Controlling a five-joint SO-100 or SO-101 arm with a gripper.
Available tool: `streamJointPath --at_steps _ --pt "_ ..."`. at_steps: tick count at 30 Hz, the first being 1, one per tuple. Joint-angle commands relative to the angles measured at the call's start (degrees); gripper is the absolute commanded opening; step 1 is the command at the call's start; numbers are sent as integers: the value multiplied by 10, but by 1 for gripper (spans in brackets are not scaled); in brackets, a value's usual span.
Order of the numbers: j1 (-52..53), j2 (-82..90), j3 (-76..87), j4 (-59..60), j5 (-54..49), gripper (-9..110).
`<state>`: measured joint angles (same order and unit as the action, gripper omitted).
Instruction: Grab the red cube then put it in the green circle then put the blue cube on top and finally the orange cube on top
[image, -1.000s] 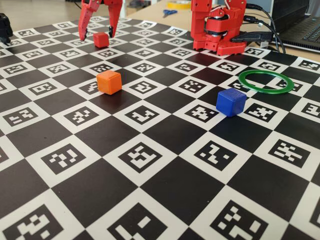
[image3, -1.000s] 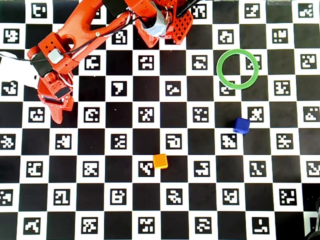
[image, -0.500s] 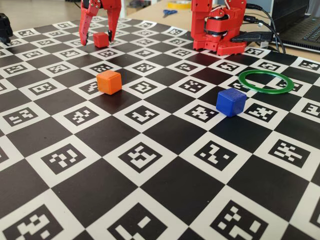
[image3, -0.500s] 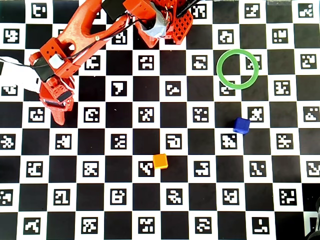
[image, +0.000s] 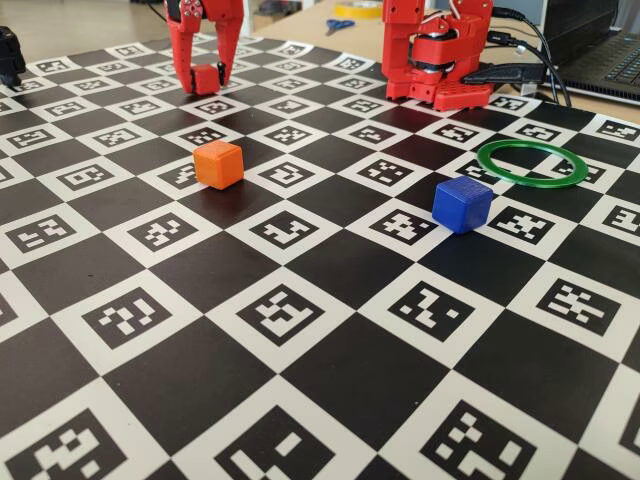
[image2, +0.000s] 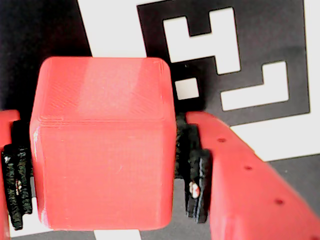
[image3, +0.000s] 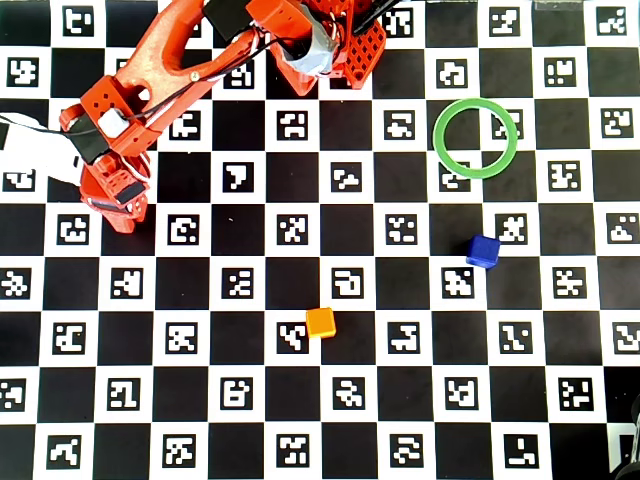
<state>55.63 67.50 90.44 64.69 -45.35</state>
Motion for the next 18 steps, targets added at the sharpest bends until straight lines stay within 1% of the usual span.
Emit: streamJointPath --at_steps 1,8,18 --pt "-7 27 2 -11 2 19" --pt "-9 33 11 -19 4 13" --pt "-11 54 16 -11 11 12"
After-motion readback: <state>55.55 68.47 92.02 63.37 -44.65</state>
